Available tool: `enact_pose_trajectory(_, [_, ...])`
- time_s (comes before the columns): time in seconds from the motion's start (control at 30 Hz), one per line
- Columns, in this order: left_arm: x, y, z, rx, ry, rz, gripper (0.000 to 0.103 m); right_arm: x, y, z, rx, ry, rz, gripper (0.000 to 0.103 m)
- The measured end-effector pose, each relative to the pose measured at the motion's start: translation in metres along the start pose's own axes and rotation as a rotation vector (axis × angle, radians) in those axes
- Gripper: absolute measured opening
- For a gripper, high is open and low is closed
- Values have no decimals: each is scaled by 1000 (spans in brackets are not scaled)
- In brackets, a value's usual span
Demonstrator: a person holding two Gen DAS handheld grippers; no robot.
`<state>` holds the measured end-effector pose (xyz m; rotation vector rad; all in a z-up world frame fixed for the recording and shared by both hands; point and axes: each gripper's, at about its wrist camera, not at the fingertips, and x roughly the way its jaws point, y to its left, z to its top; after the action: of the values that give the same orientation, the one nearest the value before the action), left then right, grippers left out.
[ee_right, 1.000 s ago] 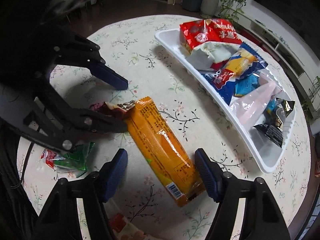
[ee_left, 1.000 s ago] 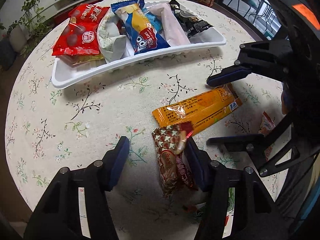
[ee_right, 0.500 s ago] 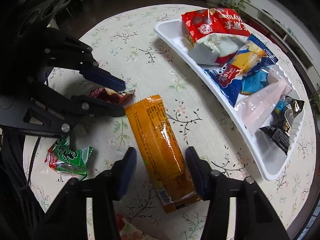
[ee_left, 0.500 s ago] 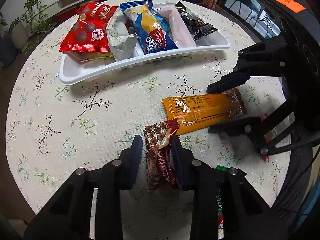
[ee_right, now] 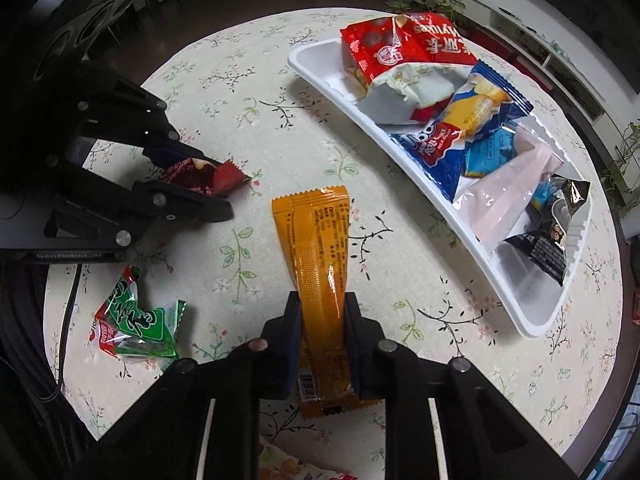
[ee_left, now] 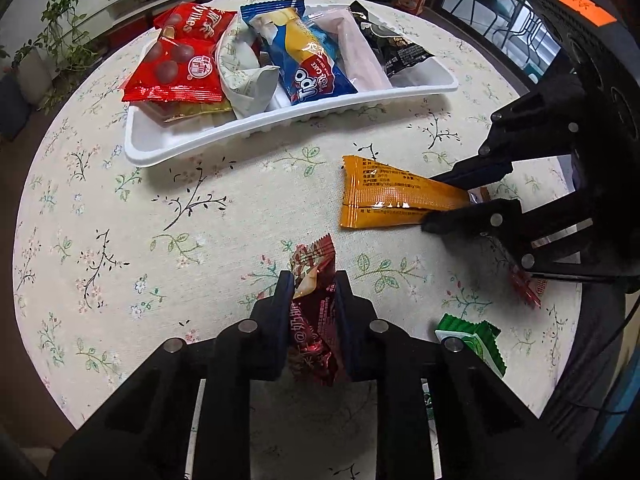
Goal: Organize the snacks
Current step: 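Carry the brown packet and orange bar over the white tray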
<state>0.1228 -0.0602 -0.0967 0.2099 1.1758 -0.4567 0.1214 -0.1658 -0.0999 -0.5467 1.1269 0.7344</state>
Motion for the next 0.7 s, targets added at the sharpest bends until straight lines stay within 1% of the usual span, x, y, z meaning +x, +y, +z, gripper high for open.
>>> enact_pose_trajectory(0.2, [-8, 7, -10, -36, -27, -22, 16, -10, 1, -4, 56, -45, 5, 20])
enact_pose_trajectory(0.57, [-29, 16, -18, -92, -70, -66, 15, -36, -5, -16, 176, -149, 29, 20])
enact_pose_trajectory(0.7, [-39, 22, -20, -121, -89, -103, 15, -45, -8, -22, 223, -186, 51, 20])
